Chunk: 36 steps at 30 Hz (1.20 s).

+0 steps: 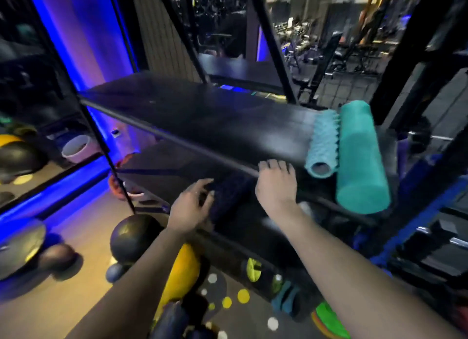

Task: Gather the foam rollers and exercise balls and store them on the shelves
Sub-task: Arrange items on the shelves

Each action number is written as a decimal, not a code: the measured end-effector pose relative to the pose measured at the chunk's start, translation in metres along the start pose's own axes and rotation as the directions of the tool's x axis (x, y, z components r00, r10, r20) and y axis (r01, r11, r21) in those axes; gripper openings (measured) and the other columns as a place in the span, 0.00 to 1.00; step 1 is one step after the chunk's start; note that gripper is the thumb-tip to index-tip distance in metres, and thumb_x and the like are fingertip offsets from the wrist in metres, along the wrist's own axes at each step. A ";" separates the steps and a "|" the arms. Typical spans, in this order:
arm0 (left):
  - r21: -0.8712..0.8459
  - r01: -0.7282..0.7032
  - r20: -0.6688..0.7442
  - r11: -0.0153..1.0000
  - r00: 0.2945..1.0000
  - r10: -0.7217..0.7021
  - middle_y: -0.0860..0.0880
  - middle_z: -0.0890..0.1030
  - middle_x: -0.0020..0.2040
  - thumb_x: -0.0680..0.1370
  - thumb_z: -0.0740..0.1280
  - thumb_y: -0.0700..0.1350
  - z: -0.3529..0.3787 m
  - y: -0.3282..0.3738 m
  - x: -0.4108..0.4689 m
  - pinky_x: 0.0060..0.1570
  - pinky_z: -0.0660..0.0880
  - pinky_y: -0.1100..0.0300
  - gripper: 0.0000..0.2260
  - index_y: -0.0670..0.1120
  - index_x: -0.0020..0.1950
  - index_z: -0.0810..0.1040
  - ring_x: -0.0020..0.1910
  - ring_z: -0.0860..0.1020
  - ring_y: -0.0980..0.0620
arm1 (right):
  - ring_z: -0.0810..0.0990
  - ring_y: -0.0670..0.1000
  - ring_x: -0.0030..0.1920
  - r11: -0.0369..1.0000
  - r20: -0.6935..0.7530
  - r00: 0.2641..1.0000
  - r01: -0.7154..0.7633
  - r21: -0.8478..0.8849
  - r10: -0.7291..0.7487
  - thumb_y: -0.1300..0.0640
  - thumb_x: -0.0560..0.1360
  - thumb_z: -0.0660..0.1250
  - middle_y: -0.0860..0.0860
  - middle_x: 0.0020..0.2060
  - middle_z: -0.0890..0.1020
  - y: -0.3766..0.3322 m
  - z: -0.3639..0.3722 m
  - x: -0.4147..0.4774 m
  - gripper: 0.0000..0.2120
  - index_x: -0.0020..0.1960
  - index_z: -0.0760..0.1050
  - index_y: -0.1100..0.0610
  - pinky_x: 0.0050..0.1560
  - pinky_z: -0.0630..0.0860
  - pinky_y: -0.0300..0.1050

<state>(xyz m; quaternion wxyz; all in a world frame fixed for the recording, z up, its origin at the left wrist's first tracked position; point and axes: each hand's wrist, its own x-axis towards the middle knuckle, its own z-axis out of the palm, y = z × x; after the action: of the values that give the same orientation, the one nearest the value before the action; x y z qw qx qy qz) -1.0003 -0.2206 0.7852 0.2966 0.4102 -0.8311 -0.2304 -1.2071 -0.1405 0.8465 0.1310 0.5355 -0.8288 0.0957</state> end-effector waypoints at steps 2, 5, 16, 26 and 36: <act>0.043 0.032 0.022 0.999 0.999 -0.033 0.51 0.79 0.55 0.80 0.66 0.52 -0.023 -0.035 -0.031 0.52 0.77 0.53 0.16 0.52 0.68 0.73 0.51 0.80 0.51 | 0.79 0.60 0.58 0.996 0.005 1.000 -0.020 0.082 0.020 0.59 0.71 0.67 0.55 0.55 0.83 -0.043 0.030 -0.033 0.17 0.60 0.80 0.56 0.61 0.73 0.55; 0.127 0.136 0.127 0.983 0.980 -0.152 0.48 0.76 0.61 0.80 0.66 0.54 -0.064 -0.108 -0.090 0.52 0.76 0.52 0.17 0.50 0.66 0.70 0.55 0.79 0.47 | 0.80 0.60 0.54 0.977 0.050 0.996 -0.079 0.200 0.070 0.58 0.71 0.68 0.55 0.51 0.83 -0.121 0.072 -0.097 0.16 0.58 0.80 0.55 0.52 0.75 0.53; 0.174 0.620 0.530 0.765 0.595 -0.603 0.47 0.73 0.57 0.75 0.73 0.49 -0.049 -0.341 -0.338 0.48 0.67 0.61 0.24 0.48 0.65 0.65 0.53 0.76 0.47 | 0.76 0.61 0.66 0.802 0.871 0.447 -0.586 0.116 0.201 0.54 0.80 0.61 0.60 0.67 0.74 -0.290 0.272 -0.349 0.23 0.73 0.67 0.59 0.61 0.73 0.50; 0.184 0.830 0.505 0.527 0.380 -0.775 0.41 0.73 0.64 0.73 0.74 0.59 0.178 -0.511 -0.436 0.62 0.75 0.49 0.32 0.45 0.69 0.68 0.61 0.76 0.43 | 0.82 0.59 0.55 0.601 0.981 0.062 -0.797 -0.063 0.185 0.44 0.76 0.70 0.56 0.53 0.83 -0.300 0.540 -0.483 0.20 0.61 0.74 0.56 0.53 0.75 0.48; -0.110 0.992 0.460 0.056 0.101 -0.882 0.51 0.81 0.62 0.65 0.62 0.79 0.307 -0.683 -0.518 0.70 0.71 0.48 0.38 0.53 0.62 0.78 0.62 0.78 0.51 | 0.74 0.47 0.66 -0.056 0.972 -0.182 -0.980 -0.192 -0.150 0.19 0.68 0.53 0.44 0.71 0.74 -0.375 0.739 -0.517 0.45 0.76 0.67 0.46 0.64 0.71 0.49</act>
<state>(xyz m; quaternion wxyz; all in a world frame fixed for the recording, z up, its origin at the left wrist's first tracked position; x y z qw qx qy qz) -0.5851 -0.1344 -0.0201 0.0303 0.7468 -0.3178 -0.5834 -0.7471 -0.0684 -0.0116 -0.7331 -0.1035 -0.6343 0.2225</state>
